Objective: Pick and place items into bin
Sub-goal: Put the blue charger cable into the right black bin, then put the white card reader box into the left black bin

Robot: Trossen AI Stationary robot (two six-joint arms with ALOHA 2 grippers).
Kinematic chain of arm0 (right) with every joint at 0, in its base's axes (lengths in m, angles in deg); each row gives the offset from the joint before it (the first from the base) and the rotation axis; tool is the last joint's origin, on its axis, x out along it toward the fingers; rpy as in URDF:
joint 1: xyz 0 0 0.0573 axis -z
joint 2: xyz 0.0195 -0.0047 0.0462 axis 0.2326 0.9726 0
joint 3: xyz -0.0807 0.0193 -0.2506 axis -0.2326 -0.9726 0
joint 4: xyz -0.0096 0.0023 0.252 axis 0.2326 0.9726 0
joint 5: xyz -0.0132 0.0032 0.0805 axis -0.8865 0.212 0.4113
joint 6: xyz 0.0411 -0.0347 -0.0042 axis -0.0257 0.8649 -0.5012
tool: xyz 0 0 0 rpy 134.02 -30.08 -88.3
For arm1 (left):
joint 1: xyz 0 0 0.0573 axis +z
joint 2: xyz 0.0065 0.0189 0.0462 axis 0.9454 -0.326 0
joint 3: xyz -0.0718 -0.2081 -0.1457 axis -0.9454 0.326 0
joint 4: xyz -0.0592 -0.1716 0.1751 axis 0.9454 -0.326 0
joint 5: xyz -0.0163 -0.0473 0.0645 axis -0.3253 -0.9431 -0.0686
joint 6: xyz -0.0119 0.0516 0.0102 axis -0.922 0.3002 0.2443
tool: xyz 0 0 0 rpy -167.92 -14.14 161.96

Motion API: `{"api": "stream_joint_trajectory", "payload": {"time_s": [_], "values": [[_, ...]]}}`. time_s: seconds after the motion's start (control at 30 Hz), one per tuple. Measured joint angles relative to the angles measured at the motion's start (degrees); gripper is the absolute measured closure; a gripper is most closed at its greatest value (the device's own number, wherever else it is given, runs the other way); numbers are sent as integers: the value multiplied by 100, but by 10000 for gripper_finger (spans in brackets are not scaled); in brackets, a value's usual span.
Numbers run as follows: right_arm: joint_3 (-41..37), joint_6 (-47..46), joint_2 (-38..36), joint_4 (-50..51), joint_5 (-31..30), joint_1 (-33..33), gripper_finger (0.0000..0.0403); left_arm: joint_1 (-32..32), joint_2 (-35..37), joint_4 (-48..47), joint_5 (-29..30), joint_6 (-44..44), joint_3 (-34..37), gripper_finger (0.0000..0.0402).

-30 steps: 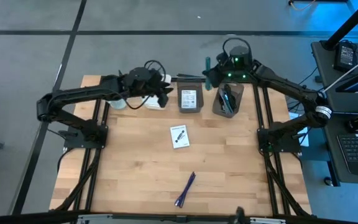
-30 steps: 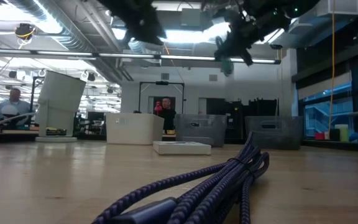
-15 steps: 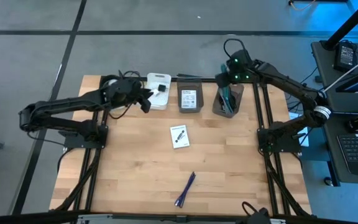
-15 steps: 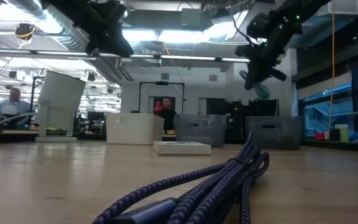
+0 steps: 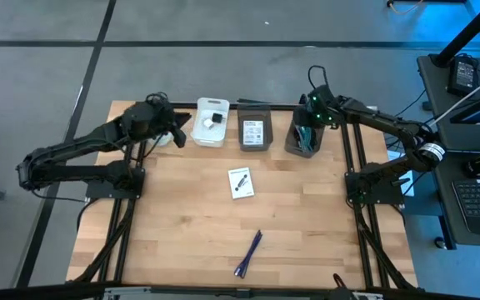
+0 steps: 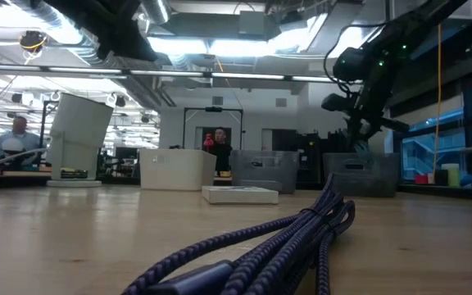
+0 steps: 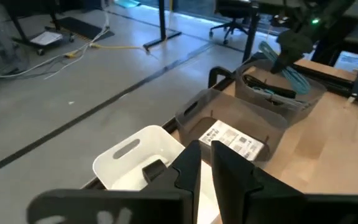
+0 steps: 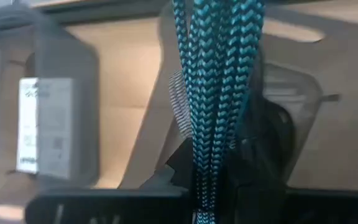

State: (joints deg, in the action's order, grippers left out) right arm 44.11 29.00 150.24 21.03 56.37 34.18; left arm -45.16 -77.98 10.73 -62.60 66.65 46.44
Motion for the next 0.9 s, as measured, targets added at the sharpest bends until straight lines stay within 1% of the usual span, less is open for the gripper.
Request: {"api": "stream_joint_trajectory", "payload": {"time_s": [0.17, 0.23, 0.4, 0.53, 0.67, 0.77, 0.9], "values": [[2, -171, 7, 177, -52, 238, 379, 406, 117, -14, -569, 214, 0, 382], [2, -282, 9, 332, -63, 314, 367, 504, 116, -15, -711, 241, 0, 384], [2, -294, 9, 558, -76, 359, 321, 585, 114, -18, -963, 247, 0, 384], [2, -286, 9, 555, -72, 357, 294, 585, 112, -18, -1040, 248, 0, 384], [2, -251, 9, 554, -71, 357, 277, 585, 110, -18, -1037, 248, 0, 384], [2, -2, -42, 552, -54, 357, 270, 585, 96, -12, -1037, 251, 0, 384], [4, 281, -350, 536, -54, 357, 270, 531, 22, -12, -1033, 491, 0, 384]]}}
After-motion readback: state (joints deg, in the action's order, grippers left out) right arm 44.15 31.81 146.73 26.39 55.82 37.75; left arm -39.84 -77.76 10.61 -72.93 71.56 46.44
